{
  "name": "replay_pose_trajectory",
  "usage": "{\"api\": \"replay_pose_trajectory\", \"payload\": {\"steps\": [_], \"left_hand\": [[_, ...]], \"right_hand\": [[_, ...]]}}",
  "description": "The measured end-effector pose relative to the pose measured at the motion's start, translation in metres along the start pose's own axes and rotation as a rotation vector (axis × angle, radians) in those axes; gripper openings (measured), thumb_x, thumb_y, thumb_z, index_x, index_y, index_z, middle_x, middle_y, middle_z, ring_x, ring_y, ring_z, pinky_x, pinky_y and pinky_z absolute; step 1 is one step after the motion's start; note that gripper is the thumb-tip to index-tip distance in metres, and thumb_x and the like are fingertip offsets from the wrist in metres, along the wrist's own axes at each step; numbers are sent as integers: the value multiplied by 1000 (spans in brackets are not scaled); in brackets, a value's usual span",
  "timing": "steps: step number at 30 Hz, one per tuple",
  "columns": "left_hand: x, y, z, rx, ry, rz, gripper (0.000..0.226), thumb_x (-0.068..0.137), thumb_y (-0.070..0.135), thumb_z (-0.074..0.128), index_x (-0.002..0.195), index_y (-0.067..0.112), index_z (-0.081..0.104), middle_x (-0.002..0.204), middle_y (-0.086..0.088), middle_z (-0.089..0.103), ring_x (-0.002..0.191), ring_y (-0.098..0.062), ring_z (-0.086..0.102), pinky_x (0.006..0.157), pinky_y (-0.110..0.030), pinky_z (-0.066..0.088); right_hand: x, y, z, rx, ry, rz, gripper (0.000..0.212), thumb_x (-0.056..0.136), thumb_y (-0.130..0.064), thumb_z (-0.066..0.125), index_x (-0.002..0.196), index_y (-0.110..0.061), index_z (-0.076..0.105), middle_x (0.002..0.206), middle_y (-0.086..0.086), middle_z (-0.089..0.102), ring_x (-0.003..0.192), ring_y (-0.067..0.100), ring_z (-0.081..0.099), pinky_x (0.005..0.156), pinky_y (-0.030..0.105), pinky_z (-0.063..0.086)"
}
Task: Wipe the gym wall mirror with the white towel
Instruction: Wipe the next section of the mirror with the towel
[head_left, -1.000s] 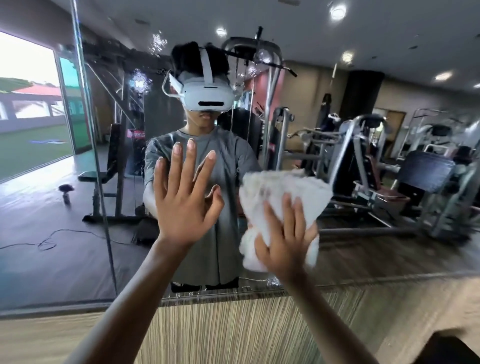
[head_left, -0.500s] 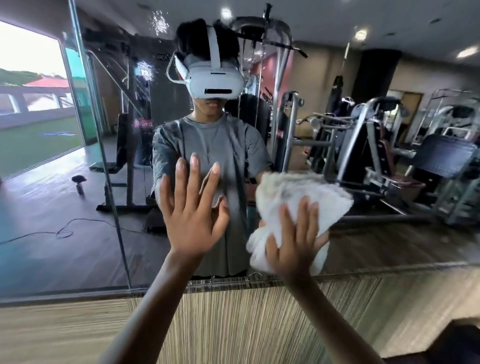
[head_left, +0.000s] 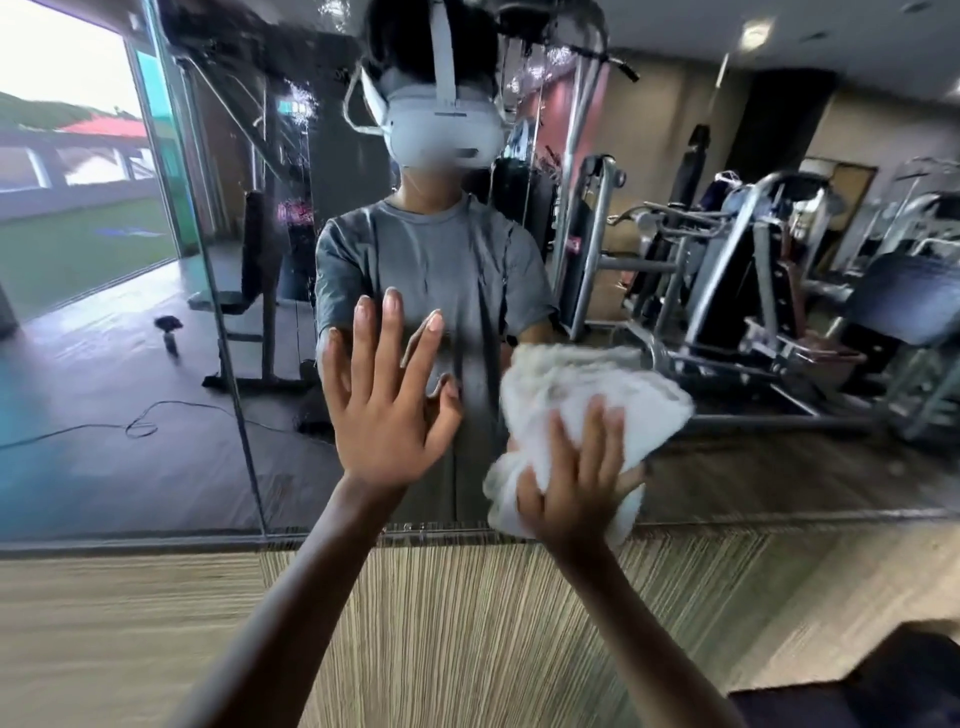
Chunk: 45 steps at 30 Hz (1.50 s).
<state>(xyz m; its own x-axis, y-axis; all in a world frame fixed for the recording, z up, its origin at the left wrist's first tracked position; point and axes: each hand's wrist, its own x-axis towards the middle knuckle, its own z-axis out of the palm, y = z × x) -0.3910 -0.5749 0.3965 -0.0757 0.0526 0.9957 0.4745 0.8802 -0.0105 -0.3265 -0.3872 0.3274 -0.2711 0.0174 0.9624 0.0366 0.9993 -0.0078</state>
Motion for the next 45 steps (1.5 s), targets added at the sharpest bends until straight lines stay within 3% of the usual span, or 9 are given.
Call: {"api": "replay_pose_trajectory", "payload": {"steps": [3, 7, 10, 16, 18, 25, 33, 41, 45], "left_hand": [[-2, 0, -1, 2, -7, 6, 62, 94, 40, 52, 152, 20, 41, 159, -15, 29, 154, -27, 14, 122, -53, 14], [-2, 3, 0, 12, -6, -6, 64, 91, 38, 57, 151, 19, 44, 159, -15, 30, 153, -29, 17, 120, -55, 17], [-3, 1, 0, 10, -3, 3, 63, 92, 39, 57, 151, 19, 44, 159, -15, 29, 153, -29, 17, 120, -56, 18], [-4, -2, 0, 26, -13, 29, 62, 95, 41, 51, 152, 18, 43, 160, -16, 29, 152, -30, 19, 120, -56, 18], [-5, -2, 0, 24, -19, 31, 63, 94, 40, 53, 151, 18, 44, 160, -17, 30, 152, -32, 21, 120, -57, 19], [-5, -1, -1, 25, -42, 41, 66, 93, 39, 53, 153, 17, 40, 161, -17, 28, 150, -36, 24, 118, -62, 22], [15, -6, -15, 59, -34, 56, 67, 89, 46, 51, 145, 10, 46, 156, -17, 36, 151, -26, 22, 121, -47, 12], [135, -14, -23, 89, -104, 122, 67, 90, 52, 43, 139, 6, 51, 150, -25, 45, 140, -36, 36, 115, -52, 18], [208, -7, -30, 112, -125, 133, 69, 92, 54, 36, 143, 9, 53, 153, -21, 42, 140, -33, 33, 114, -51, 14]], "right_hand": [[-17, 56, -5, -28, -47, -244, 47, 102, -52, 26, 131, -26, 53, 164, 4, 25, 143, 27, 31, 96, 49, 33], [52, 79, -19, 62, 158, 356, 55, 87, -35, 47, 138, -13, 47, 157, 21, 34, 145, 34, 27, 108, 67, 26], [78, 39, -17, 105, 208, 486, 64, 87, -35, 48, 147, -14, 41, 160, 20, 28, 149, 32, 21, 110, 68, 16], [-16, 40, -1, -90, -79, -390, 50, 101, -52, 26, 142, -30, 45, 162, 6, 28, 151, 24, 21, 102, 54, 25], [-11, 74, -8, -97, -80, -450, 50, 101, -55, 23, 138, -32, 47, 161, 2, 25, 151, 21, 21, 98, 51, 29], [140, 33, -32, 75, 183, 397, 63, 89, -40, 48, 148, -20, 43, 162, 15, 27, 150, 30, 21, 111, 60, 16], [70, 61, -30, -191, -56, -597, 68, 80, -51, 56, 144, -33, 44, 159, 4, 32, 148, 25, 28, 97, 53, 34], [195, 72, -66, 2, 69, 138, 63, 83, -40, 46, 144, -26, 42, 162, 9, 29, 149, 29, 25, 104, 58, 26], [238, 38, -61, -41, 101, -269, 70, 80, -46, 49, 148, -31, 39, 167, 3, 16, 152, 27, 19, 102, 55, 26]]}}
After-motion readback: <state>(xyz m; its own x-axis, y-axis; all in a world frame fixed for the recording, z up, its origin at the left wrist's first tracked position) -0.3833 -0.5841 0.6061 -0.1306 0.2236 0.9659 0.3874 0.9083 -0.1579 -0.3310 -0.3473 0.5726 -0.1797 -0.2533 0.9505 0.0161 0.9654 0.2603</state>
